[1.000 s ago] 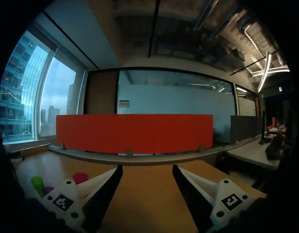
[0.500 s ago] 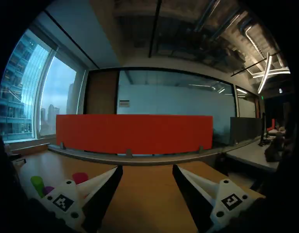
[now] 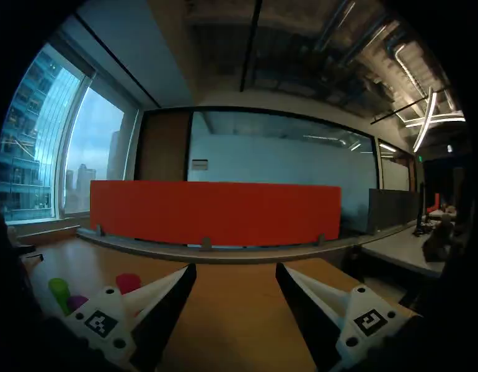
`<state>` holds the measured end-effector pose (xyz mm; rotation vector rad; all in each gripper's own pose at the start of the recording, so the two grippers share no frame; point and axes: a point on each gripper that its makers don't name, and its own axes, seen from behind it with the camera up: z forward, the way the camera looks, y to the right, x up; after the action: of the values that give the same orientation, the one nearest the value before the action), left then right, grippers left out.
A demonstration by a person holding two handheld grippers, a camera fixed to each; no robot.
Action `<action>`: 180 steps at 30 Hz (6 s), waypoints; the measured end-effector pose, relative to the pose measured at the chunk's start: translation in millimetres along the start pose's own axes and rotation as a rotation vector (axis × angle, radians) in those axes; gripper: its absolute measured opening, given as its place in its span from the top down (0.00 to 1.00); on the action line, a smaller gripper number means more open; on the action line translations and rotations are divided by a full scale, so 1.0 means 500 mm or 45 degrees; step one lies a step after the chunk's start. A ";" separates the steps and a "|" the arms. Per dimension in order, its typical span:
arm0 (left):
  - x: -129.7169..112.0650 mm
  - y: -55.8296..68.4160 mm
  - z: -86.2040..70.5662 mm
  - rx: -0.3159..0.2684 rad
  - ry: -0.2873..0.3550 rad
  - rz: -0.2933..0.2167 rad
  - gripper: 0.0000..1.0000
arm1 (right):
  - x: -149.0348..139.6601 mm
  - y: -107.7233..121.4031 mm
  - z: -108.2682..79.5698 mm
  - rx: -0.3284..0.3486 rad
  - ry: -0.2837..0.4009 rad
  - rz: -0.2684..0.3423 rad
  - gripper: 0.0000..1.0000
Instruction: Pour water
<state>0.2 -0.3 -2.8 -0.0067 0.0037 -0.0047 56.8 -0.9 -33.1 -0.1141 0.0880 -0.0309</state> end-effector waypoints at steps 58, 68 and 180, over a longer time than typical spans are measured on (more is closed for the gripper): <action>-0.001 0.001 0.004 -0.004 -0.004 0.004 0.01 | -0.119 -0.040 0.025 0.065 0.053 -0.063 0.01; -0.001 -0.001 0.004 -0.004 -0.004 0.005 0.01 | -0.177 -0.020 0.028 0.057 -0.011 0.006 0.01; 0.000 0.001 0.003 -0.004 -0.005 0.004 0.01 | -0.221 -0.018 0.030 0.061 -0.053 0.036 0.01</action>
<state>0.0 0.5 -1.2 -0.0095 0.0000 -0.0015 -51.9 -4.0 -7.8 -0.0655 0.0469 -0.0024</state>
